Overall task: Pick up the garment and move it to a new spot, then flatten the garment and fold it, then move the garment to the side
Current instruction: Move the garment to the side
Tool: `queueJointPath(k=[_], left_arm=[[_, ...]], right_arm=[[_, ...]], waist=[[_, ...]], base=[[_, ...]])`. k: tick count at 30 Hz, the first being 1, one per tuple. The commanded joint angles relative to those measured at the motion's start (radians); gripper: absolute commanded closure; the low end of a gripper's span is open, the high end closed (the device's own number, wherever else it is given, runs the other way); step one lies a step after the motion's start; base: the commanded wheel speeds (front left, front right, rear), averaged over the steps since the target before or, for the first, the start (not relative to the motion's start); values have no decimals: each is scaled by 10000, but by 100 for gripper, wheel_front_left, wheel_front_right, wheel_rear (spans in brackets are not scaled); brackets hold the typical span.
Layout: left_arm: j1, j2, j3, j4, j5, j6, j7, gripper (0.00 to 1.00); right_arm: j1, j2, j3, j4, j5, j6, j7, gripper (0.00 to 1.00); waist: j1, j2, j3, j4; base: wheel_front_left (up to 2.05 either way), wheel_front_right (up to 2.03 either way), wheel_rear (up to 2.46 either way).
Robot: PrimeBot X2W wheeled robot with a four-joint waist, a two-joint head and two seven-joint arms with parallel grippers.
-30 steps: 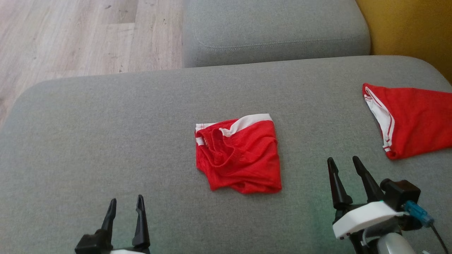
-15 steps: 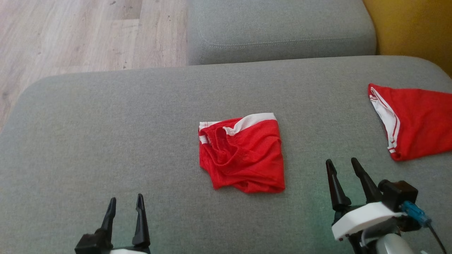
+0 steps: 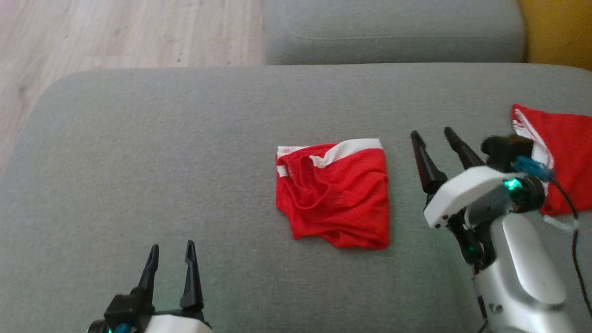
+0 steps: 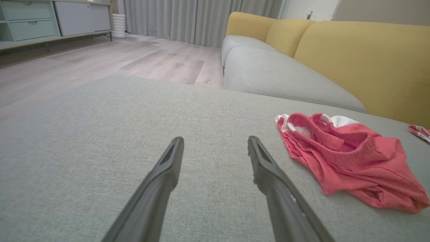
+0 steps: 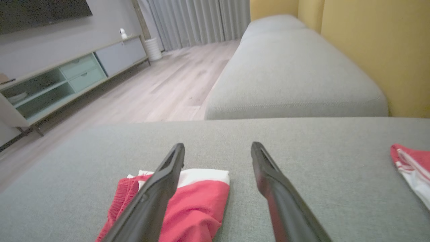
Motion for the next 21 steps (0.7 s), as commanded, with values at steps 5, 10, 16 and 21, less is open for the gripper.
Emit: queueJointPath(k=[5, 10, 16, 21], left_arm=[[-711, -122, 353, -46, 41, -55, -101, 0], [-856, -270, 418, 198, 62, -133, -116, 0], [-989, -388, 528, 358, 171, -238, -125, 0], [-1038, -472, 612, 332, 341, -326, -127, 0]], right_arm=[[-943, -13, 44, 1048, 52, 37, 1289, 0], [-1343, -13, -222, 2321, 218, 37, 1947, 0], [-1847, -13, -193, 3831, 617, 37, 2333, 0], [-2120, -13, 227, 4649, 792, 37, 2371, 36]], waist=[[-1, 0, 469, 788], [-1, 0, 733, 1281], [-1, 0, 954, 1536], [-1, 0, 1068, 1511]], base=[[0, 0, 0], [0, 0, 0], [0, 0, 0], [0, 0, 0]])
